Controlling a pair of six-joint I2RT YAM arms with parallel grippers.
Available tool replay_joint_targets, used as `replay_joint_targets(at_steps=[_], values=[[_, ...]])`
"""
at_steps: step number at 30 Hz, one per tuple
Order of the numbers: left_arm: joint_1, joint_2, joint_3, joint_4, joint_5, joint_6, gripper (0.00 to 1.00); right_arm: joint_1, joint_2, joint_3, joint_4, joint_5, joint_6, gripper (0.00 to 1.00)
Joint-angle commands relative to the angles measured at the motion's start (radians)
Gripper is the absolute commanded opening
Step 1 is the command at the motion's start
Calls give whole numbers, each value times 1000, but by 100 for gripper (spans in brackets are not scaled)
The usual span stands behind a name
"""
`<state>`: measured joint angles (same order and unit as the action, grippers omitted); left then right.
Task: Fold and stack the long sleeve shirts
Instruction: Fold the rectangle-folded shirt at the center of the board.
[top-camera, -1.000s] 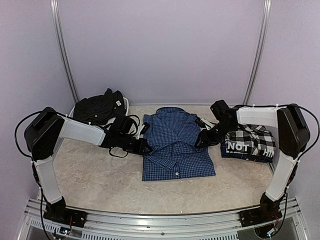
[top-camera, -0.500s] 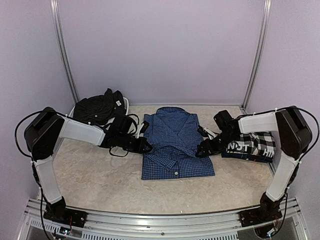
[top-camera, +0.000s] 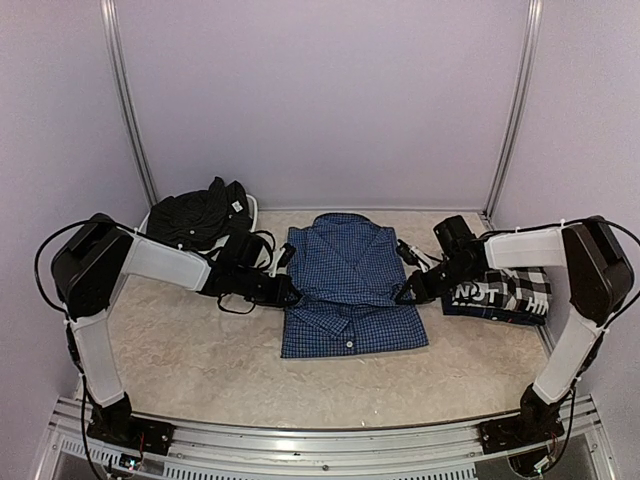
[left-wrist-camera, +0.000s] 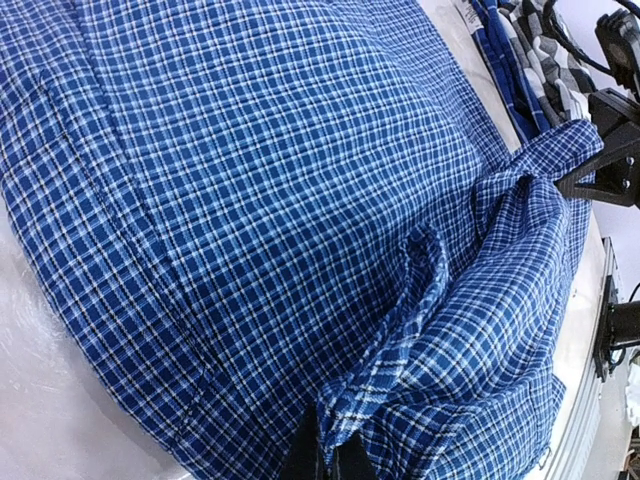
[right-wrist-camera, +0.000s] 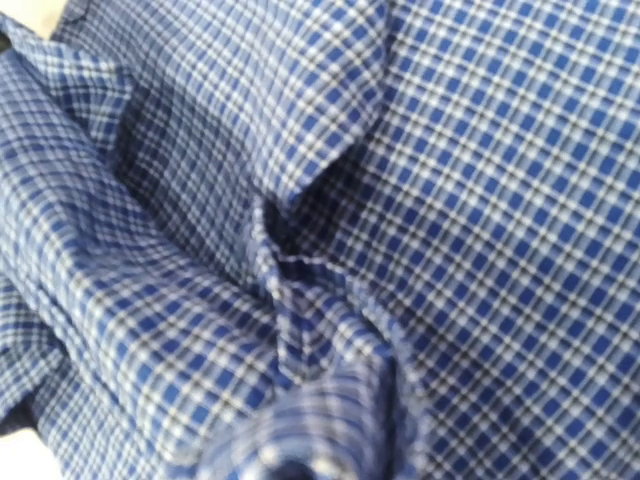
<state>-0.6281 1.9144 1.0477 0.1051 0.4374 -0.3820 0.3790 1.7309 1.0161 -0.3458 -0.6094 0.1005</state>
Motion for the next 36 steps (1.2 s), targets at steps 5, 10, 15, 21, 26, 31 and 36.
replay_joint_targets(at_steps=[5, 10, 15, 21, 26, 31, 36], values=[[25, -22, 17, 12, 26, -29, 0, -22, -54, 62, -34, -20, 12, 0], [32, -45, 39, -2, 52, -41, 0, -33, -75, 103, -73, -23, 16, 0], [51, -64, 63, -17, 67, -45, 0, -52, -73, 147, -100, -18, 15, 0], [80, -41, 104, -31, 76, -47, 0, -80, -16, 189, -104, -19, 13, 0], [100, -13, 122, -19, 72, -56, 0, -92, 48, 226, -85, -10, 15, 0], [108, 48, 153, -10, 41, -63, 0, -95, 130, 261, -32, -4, 27, 0], [108, 116, 188, -9, -25, -64, 0, -94, 210, 292, 7, 31, 31, 12]])
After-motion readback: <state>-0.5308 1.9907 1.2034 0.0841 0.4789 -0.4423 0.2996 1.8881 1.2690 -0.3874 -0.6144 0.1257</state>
